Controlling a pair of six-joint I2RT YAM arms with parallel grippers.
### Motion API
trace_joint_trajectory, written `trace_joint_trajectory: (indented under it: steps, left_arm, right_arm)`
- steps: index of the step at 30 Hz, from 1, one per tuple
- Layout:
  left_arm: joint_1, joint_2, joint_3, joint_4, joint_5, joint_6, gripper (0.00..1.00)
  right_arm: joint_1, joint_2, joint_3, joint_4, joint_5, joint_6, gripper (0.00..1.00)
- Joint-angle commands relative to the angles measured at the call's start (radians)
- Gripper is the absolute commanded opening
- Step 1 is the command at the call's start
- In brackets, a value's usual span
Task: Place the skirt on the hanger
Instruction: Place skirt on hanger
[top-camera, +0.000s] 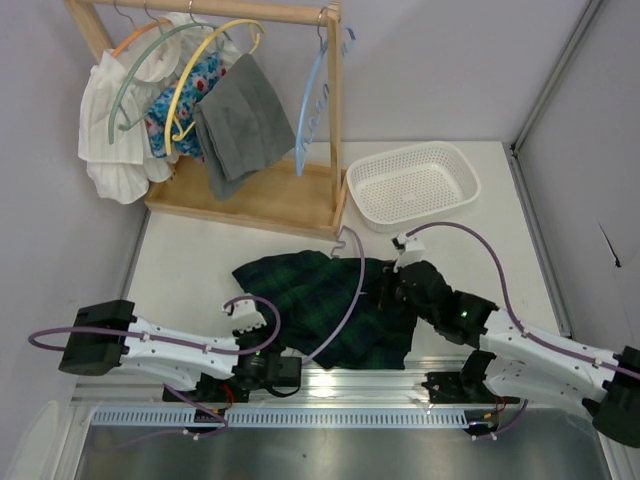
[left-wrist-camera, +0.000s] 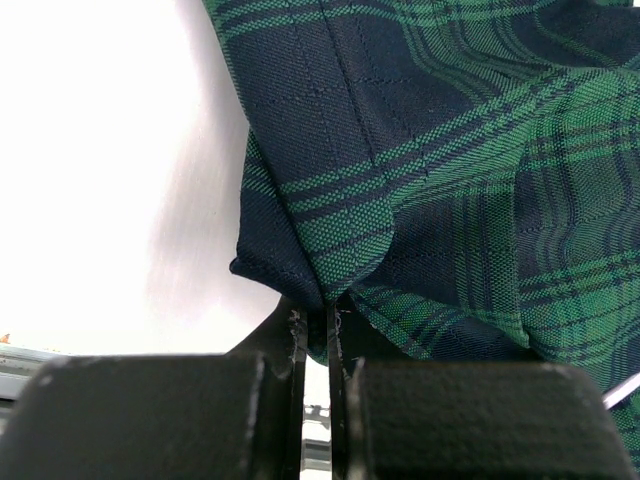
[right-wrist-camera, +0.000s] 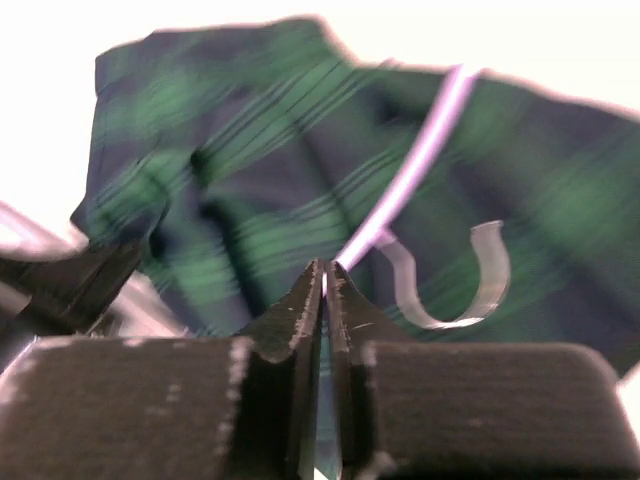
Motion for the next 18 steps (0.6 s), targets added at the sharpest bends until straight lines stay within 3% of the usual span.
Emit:
trace_joint_trajectory:
  steps: [1, 6, 13, 18]
  left_arm:
    - [0.004, 0.005, 0.018, -0.019, -0.038, -0.604, 0.0]
    - [0.004, -0.036, -0.002, -0.019, -0.037, -0.605, 0.0]
    - [0.003, -0.038, -0.014, 0.013, -0.035, -0.581, 0.0]
    - [0.003, -0.061, -0.026, 0.019, -0.029, -0.567, 0.0]
  right_arm:
    - [0.072, 0.079, -0.029, 0.126, -0.057, 0.098, 0.11]
    - [0.128, 0.139, -0.008, 0.094, -0.012, 0.218, 0.16]
    - [0.19, 0.194, -0.058, 0.152, 0.046, 0.321, 0.34]
    - [0.205, 0.236, -0.06, 0.14, 0.091, 0.362, 0.39]
